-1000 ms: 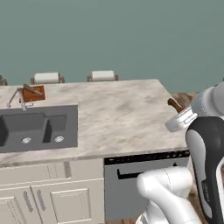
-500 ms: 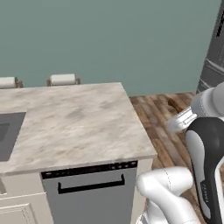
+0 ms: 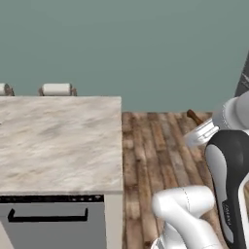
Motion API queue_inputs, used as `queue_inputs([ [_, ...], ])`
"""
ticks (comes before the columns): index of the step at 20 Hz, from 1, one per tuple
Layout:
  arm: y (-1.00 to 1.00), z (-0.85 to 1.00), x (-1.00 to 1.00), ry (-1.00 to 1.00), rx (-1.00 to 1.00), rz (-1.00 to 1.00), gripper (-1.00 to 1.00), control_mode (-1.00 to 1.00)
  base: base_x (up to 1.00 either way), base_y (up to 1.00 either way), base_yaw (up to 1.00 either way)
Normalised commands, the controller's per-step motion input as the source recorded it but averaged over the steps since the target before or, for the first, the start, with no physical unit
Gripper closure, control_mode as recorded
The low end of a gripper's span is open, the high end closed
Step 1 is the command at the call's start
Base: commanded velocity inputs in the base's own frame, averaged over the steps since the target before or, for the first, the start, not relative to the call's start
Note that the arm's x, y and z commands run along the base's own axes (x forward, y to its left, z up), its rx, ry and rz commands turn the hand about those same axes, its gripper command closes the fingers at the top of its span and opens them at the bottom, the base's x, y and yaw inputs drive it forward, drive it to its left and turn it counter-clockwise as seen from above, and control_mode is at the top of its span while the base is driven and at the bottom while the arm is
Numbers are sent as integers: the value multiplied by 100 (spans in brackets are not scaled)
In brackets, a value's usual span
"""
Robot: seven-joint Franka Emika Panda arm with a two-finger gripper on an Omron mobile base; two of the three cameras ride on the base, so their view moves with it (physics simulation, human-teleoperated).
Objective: Pick up the knife from the drawer and place it on the cutting board. Then place the meat from the plate to the cutting board.
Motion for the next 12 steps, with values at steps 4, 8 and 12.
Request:
queue_inputs([
  [4,0,0,0,0,0,0,100,100,54,-100,47],
  [8,0,0,0,0,0,0,100,100,65,-100,55],
  [12,0,0,0,0,0,0,100,100,97,-100,46],
])
